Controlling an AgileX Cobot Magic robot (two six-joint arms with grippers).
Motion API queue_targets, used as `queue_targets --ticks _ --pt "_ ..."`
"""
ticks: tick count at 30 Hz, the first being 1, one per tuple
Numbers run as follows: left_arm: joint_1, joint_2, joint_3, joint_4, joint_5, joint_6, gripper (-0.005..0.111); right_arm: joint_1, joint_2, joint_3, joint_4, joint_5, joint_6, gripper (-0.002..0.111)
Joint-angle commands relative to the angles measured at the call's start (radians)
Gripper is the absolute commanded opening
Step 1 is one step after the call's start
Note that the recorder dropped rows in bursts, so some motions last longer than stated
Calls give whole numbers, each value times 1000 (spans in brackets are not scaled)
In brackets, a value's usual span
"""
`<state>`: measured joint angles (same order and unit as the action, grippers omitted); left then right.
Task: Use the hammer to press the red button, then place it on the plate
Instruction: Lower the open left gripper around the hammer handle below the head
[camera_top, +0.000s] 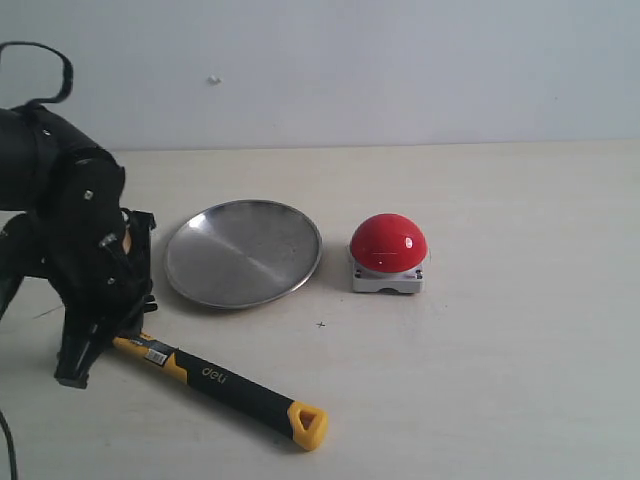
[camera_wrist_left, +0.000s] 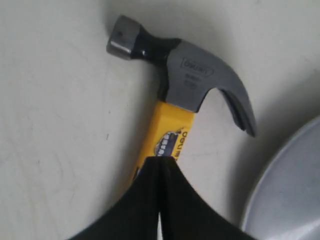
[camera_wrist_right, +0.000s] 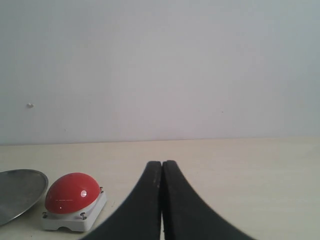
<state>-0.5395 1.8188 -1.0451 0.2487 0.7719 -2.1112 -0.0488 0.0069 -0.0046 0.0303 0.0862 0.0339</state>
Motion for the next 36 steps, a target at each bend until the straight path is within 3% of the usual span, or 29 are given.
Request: queue_targets --ticks 1,7,12,17,22,27,36 --pt "-12 77 -19 -32 -22 28 0 -5 -7 5 -2 -7 -6 0" --pt "-7 95 -17 -20 -45 170 3 -5 -7 5 -2 -7 -6 0" --pt "0 91 -17 -10 -56 122 20 -5 -7 5 -2 -7 -6 0" --pt "-6 91 -17 -10 -53 145 30 -5 -7 5 -2 -7 -6 0" --pt "-4 91 -17 -10 -18 151 56 -5 -7 5 -2 -7 -6 0" --pt "2 91 -17 -10 -17 146 51 -5 -7 5 -2 -7 -6 0" --pt "20 91 -17 8 -46 158 54 -5 -7 5 -2 -7 -6 0"
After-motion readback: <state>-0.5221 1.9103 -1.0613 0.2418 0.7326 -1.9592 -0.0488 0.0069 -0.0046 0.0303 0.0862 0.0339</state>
